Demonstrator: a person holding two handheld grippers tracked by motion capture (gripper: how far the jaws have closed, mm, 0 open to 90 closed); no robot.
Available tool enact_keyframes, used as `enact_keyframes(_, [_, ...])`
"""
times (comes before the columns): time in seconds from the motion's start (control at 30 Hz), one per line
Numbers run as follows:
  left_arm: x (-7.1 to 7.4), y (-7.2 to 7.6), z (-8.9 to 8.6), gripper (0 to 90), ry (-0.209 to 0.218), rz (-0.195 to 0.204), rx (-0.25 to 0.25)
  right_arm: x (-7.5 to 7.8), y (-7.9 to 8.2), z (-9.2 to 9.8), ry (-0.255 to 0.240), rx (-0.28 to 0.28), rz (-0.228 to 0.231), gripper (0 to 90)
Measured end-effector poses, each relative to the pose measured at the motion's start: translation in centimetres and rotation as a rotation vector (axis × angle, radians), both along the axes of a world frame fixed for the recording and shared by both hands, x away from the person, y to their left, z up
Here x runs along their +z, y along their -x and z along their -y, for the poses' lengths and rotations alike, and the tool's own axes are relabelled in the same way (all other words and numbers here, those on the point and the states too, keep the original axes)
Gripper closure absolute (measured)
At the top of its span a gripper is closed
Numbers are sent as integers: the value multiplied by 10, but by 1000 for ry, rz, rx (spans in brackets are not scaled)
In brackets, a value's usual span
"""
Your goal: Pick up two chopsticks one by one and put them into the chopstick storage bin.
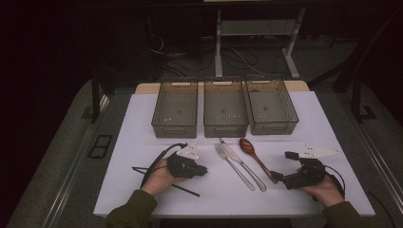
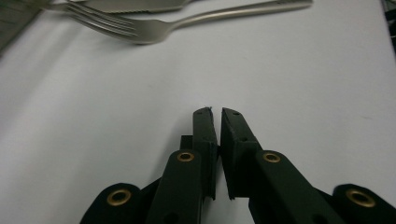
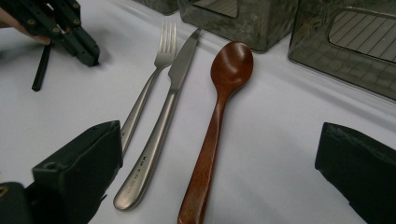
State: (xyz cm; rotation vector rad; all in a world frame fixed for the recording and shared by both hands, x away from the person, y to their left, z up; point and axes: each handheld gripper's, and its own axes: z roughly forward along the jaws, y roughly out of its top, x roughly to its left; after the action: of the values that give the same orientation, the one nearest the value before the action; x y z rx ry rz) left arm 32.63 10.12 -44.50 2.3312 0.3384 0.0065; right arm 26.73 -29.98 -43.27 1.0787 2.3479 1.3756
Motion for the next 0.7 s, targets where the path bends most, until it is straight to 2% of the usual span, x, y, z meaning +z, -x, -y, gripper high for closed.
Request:
enact_keyframes(0.27, [1,-33,6,845,-22,19,92,0,0,1,-2,-6,-1,3])
enact_keyframes(0.4, [-2,-42,7,842,-8,10,130,0,0,1,-4,-4,-3,3])
enact_keyframes(0.43, [-2,-42,6,842,-5,6,133,0,0,1,-4,-4,-3,3])
enact_keyframes(0.5, [-1,-41,5,741,-8,4,135,1,0,2,-8,-3,-4,3])
enact_keyframes(0.53, [2,-40,4,741,6,-1,137,1,0,2,-8,-3,-4,3])
enact_keyframes(0.57, [6,-37,1,696,21,-5,140,1,0,1,-9,-5,-5,3])
enact_keyframes(0.63, [14,-28,-4,688,52,-3,138,1,0,2,-9,-4,-4,3])
enact_keyframes(0.7, [20,-16,-10,682,58,6,122,1,0,2,-10,-3,-2,3])
